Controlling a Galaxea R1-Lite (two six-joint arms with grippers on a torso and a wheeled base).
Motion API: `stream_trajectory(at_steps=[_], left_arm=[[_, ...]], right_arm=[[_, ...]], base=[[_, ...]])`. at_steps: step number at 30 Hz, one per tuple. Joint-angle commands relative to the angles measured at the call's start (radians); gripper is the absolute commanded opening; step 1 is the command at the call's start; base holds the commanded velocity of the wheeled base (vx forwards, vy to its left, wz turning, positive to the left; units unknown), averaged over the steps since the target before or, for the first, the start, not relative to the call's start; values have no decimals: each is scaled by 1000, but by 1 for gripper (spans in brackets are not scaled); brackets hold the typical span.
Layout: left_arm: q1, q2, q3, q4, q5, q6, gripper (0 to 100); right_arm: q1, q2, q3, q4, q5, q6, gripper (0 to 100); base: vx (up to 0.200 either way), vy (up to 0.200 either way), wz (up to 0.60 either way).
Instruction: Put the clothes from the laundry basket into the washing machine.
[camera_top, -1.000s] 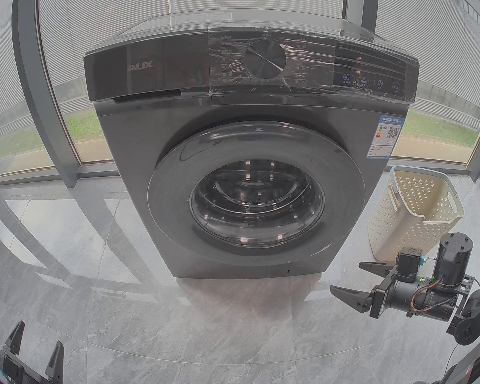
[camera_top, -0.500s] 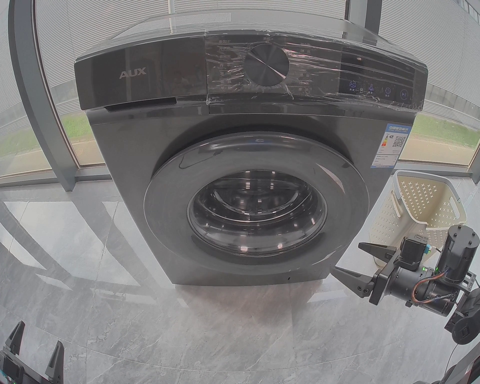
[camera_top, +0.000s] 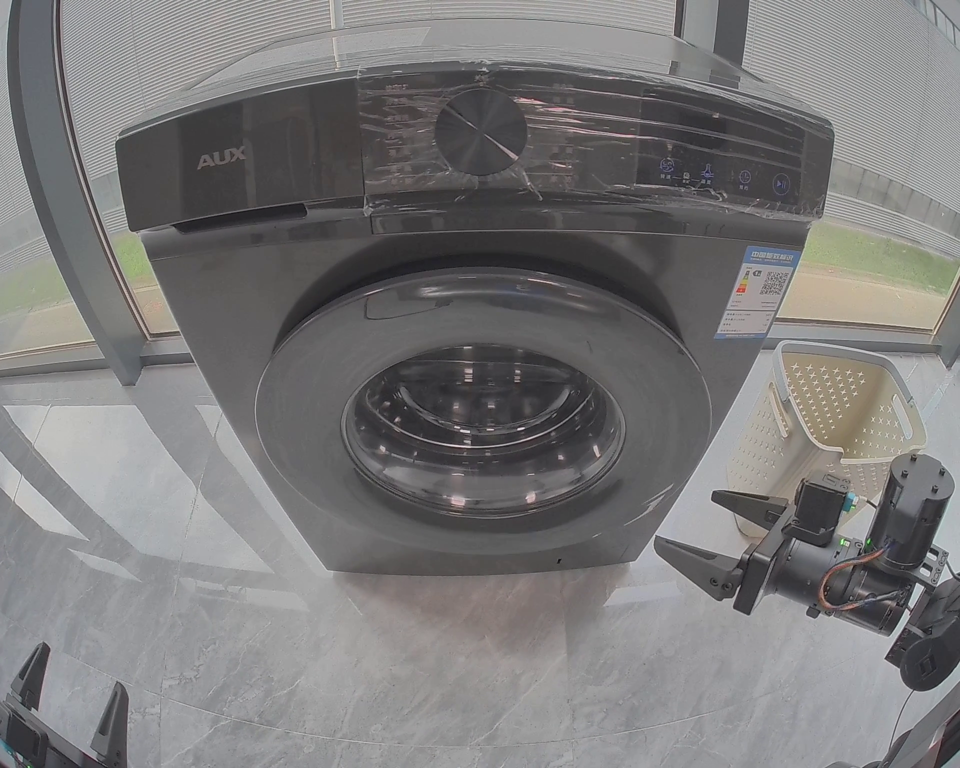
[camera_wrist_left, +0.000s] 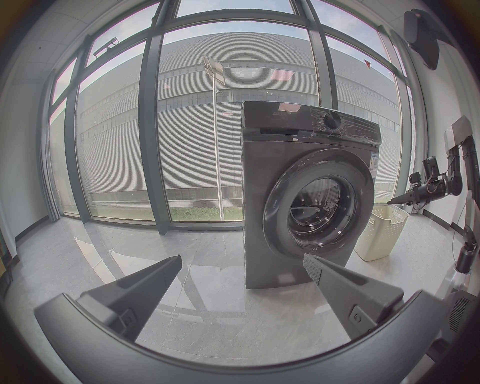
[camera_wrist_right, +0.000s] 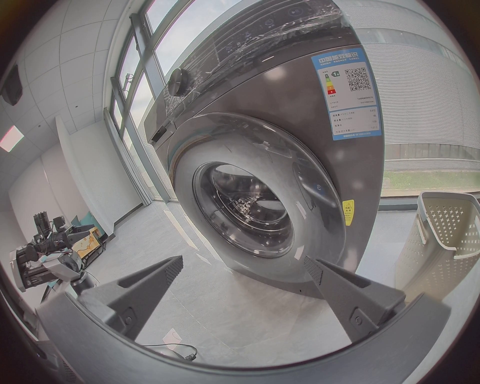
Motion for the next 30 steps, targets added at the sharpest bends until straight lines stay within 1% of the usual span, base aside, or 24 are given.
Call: stream_trajectory(at_steps=[1,2,6,9,14,18,19,22,24,30], left_arm=[[1,-16,17,0,-1,-1,100],[1,-16,17,0,-1,-1,100],[1,-16,17,0,1,-1,100],[0,-16,17,0,-1,-1,100],[0,-16,17,0,-1,0,100],[0,-16,17,0,1,-1,100],[1,-16,17,0,1,-1,100],[1,-16,17,0,1,-1,100],[0,-16,17,0,1,-1,100],[0,-16,17,0,1,-1,100]], right_arm=[[16,0,-4,-4,0,0,100],[23,0,-4,-10,0,1,100],[49,3,-4,-62,0,3,100],[52,5,-6,-87,-1,8,100],[50,12,-23,-88,-4,8,100],[38,34,-61,-91,-6,9,100],[35,40,-73,-99,-10,9,100],[21,66,-103,-137,-70,9,100],[18,78,-106,-166,-93,17,100],[29,81,-83,-194,-99,21,100]], base=[[0,0,0],[0,0,0],[200,0,0],[200,0,0],[200,0,0],[0,0,0],[0,0,0],[0,0,0],[0,0,0],[0,0,0]])
